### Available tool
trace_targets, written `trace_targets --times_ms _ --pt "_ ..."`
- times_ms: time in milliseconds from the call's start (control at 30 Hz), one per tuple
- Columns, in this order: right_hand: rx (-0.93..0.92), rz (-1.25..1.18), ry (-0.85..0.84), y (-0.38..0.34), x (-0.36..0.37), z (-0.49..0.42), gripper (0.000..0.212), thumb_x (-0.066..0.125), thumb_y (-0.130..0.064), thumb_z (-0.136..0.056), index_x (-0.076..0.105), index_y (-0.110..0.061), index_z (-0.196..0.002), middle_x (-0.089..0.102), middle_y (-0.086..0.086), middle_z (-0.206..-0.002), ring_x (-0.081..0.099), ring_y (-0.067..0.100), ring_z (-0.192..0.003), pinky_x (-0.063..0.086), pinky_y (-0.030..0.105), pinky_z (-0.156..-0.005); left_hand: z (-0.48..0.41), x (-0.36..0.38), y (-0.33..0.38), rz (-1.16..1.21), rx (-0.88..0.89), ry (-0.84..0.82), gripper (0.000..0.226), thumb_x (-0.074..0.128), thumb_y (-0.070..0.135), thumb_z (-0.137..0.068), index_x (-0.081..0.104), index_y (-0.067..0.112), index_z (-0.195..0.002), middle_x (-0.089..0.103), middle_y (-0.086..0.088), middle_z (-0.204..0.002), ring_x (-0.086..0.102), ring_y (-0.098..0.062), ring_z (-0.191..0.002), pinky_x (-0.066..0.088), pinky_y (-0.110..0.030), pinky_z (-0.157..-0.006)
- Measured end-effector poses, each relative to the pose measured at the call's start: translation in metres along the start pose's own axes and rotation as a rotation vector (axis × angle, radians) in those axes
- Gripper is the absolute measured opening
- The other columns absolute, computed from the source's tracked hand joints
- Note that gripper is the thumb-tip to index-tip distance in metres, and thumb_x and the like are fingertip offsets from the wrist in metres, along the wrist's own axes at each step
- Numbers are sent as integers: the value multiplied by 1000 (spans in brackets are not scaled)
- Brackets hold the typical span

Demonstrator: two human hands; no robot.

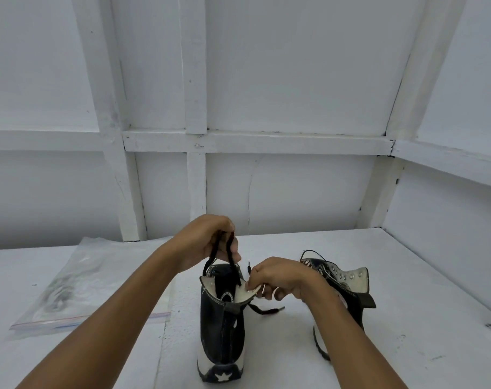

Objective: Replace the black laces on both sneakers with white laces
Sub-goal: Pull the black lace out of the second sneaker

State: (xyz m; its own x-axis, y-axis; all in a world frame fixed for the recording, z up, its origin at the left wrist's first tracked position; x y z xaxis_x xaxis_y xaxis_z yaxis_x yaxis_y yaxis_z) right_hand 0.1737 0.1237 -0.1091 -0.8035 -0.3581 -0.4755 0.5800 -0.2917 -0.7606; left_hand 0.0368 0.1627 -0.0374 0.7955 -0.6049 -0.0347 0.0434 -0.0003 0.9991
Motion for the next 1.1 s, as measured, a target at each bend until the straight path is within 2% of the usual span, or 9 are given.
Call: trace_targets --times_ms 100,200,300,367,433,600,767,900,1100 --pt "-8 4 -7 -2 0 1 7 65 -15 -83 62 -10 -79 58 4 -66 44 15 -57 27 23 -50 -2 -11 -5 -115 -39 79 23 49 15 -97 45 10 -75 45 -7 -63 32 -16 -46 31 -26 -47" --pt "-11 6 1 -4 1 1 7 65 -14 -82 60 -9 -81 57 5 -68 44 15 -57 27 23 -50 -3 -13 -15 -516 -99 92 16 65 25 -93 53 14 -91 56 -3 -70 37 -11 -47 30 -22 -43" --pt "-24 1 5 -7 2 2 9 66 -15 -82 59 -12 -76 57 6 -72 45 15 -59 28 23 -50 -6 -2 -27 -955 -113 -36 23 69 36 -89 58 27 -107 62 4 -92 54 -10 -72 45 -21 -58" --pt "-32 -2 8 -7 1 3 10 67 -15 -81 59 -12 -75 58 7 -74 45 16 -60 28 22 -50 -7 7 -33 -1135 -94 -135 16 69 38 -88 62 28 -98 59 12 -88 53 -8 -80 43 -21 -67" --pt "-32 2 12 -7 0 4 10 67 -16 -81 59 -11 -77 58 6 -73 46 16 -60 28 22 -50 -8 12 -36 -1180 -87 -208 9 70 34 -87 64 28 -84 56 15 -78 51 -6 -73 40 -20 -65" --pt "-24 2 14 -4 0 5 12 66 -16 -81 57 -13 -75 58 5 -72 45 16 -59 27 23 -50 -8 4 -21 -876 -19 -105 11 68 20 -89 68 23 -78 65 5 -79 55 -7 -71 42 -21 -67" --pt "-31 0 18 -6 0 5 13 66 -15 -83 58 -13 -73 59 4 -71 46 15 -59 28 22 -50 -5 -28 0 -493 78 241 10 64 16 -95 66 15 -84 74 2 -83 65 -14 -83 44 -29 -74" --pt "-36 3 17 -6 1 5 14 66 -15 -83 59 -13 -72 59 4 -71 47 15 -60 29 22 -50 5 -58 10 -197 160 551 14 55 16 -100 58 12 -87 74 -6 -76 68 -20 -67 51 -33 -68" --pt "-33 10 20 -9 1 5 11 66 -15 -83 60 -13 -74 60 5 -74 46 15 -60 29 22 -51 16 -89 12 -174 166 785 14 56 22 -99 58 12 -89 71 -5 -78 66 -19 -64 50 -32 -63"
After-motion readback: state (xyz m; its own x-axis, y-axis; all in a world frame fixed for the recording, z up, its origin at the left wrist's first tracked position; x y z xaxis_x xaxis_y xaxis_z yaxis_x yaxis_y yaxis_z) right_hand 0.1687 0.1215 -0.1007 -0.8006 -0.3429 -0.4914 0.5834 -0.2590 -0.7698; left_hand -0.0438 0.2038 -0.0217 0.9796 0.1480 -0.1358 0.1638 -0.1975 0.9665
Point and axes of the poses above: each hand's wrist, its own z-axis away from the middle knuckle, its own x-axis out of the palm, y = z × x, the point moved 7 cm from there along -z, towards the middle knuckle
